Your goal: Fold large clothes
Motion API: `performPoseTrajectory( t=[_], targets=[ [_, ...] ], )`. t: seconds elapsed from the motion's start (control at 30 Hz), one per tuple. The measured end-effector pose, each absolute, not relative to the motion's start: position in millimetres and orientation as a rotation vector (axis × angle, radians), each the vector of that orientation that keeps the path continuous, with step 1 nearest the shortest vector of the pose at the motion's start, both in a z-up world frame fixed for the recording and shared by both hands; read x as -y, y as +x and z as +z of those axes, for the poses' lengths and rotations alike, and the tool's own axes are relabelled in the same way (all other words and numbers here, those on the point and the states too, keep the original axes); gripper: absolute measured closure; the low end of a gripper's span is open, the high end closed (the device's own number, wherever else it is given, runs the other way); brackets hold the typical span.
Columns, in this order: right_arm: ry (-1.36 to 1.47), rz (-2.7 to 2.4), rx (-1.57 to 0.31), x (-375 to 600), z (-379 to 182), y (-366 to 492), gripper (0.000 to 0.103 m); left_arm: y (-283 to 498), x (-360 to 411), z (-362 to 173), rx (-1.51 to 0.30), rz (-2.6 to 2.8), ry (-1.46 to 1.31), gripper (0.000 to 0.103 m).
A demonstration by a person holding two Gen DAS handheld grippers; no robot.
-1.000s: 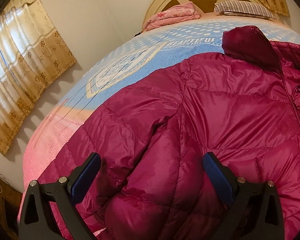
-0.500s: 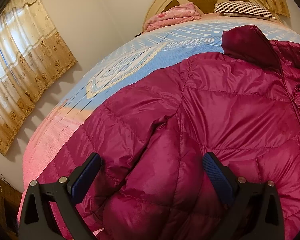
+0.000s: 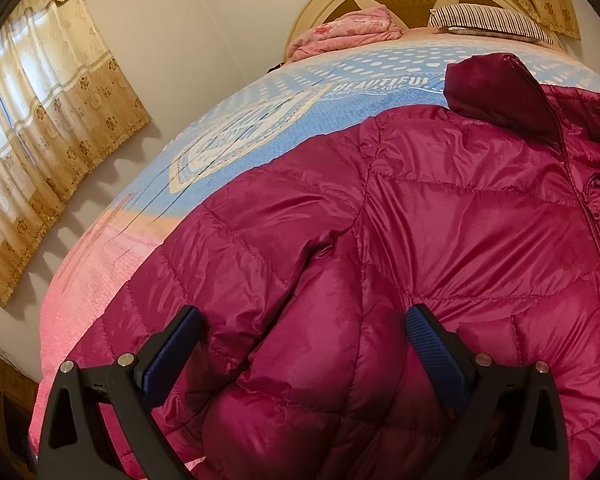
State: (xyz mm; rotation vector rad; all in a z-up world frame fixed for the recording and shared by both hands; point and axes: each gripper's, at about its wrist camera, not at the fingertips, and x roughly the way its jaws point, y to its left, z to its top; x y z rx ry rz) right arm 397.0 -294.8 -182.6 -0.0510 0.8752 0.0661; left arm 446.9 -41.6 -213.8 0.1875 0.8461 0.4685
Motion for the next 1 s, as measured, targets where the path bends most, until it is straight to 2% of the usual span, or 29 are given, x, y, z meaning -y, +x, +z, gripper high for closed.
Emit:
performPoseTrajectory(
  t=[0.43,0.63,0.77,0.87,1.0],
  targets=[
    [-0.105,0.025,-0.865,286.8,-192.3,395.0,0.036,449.1,36.1,-210.5,-0.864,0.445,0.168,0.001],
    [-0.107,0.022,-0.868,287.2,-192.5,395.2,0.034,428.8,6.1,-169.9,-0.876,0.344,0.132,0.001],
    [-0.072,0.057,-0.882,294.4,-181.7,389.7,0.029,384.7,-51.0,-141.0,-0.826,0.332,0.144,0.001],
    [-0.07,0.067,-0.847,297.0,-165.7,372.0,0.02,353.3,-115.8,-142.5,-0.834,0.416,0.158,0.001],
    [-0.117,0.075,-0.792,292.8,-146.9,345.4,0.019,310.6,-188.8,-155.4,-0.863,0.512,0.093,0.001]
  ],
)
